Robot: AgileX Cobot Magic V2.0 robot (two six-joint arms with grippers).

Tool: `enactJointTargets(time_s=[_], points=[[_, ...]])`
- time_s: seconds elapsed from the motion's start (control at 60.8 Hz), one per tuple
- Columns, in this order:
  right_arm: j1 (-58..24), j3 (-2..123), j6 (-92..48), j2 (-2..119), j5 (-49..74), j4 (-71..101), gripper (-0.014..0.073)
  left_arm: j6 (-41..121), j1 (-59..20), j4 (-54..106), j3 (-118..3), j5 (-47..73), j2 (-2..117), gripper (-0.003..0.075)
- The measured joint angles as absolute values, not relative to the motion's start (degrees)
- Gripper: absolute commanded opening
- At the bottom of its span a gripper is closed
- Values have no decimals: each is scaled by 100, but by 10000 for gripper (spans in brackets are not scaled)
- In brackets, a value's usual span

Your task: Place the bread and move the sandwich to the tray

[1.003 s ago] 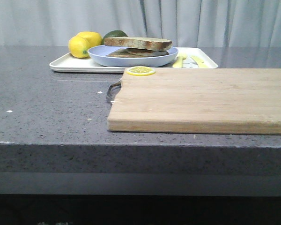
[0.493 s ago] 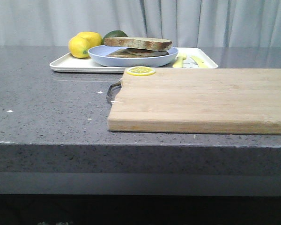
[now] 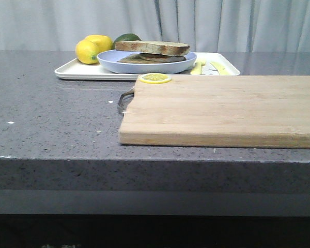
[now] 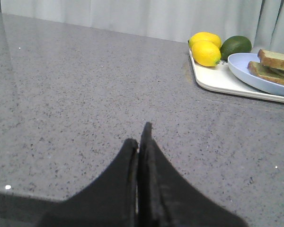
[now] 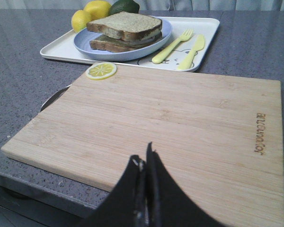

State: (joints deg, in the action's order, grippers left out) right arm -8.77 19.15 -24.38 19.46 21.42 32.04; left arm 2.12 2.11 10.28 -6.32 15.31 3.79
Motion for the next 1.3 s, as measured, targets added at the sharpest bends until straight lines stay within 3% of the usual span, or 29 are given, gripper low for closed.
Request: enactJointTargets(time_s=[0.23, 0.609, 1.3], points=[[-877, 1915, -2438, 1946, 2142, 3204, -69, 77, 196, 1037, 23, 1310, -21, -20], [-877, 1915, -2438, 1946, 2142, 3204, -69, 54, -392, 1037, 21, 843, -21, -20], [-877, 1915, -2438, 1946, 2142, 3204, -69, 54, -416, 1037, 21, 843, -21, -20]])
